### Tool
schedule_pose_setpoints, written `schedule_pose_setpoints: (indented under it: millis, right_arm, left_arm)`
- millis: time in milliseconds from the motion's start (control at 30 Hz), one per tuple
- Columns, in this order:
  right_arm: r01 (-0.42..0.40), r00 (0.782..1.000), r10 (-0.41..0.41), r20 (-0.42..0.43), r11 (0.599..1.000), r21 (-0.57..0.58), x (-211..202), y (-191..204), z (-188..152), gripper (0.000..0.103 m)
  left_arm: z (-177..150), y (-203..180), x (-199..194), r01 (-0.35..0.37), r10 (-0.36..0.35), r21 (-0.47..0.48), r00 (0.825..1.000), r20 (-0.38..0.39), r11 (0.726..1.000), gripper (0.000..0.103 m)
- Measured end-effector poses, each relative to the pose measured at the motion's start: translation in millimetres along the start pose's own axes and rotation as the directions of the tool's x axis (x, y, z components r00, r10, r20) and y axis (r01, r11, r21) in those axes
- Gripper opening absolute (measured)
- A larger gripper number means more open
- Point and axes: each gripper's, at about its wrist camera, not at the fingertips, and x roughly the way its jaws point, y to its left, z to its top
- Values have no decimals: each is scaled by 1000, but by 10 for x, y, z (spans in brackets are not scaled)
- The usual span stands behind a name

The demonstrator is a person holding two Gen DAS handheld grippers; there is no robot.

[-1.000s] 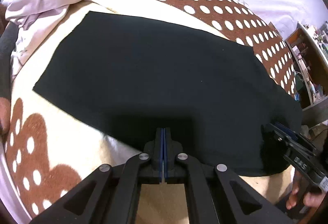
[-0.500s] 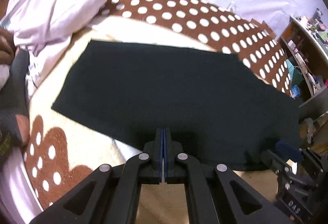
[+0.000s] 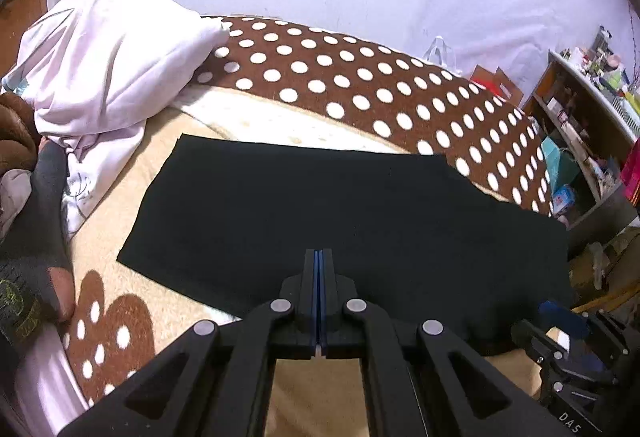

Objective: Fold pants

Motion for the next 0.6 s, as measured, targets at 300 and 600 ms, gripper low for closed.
schedule_pose_setpoints:
  millis: [300,600]
  right_arm:
    - [-6,1000,6,-27,1000,-13,163,53,23,44]
    - [-33,999,34,-35,999,21,220,-21,-14,44]
  left_arm:
    - [30,255,172,-23,23,-48,1000,-5,999,2]
    - [-77,795,284,-36,33,-223,999,-17,974,25]
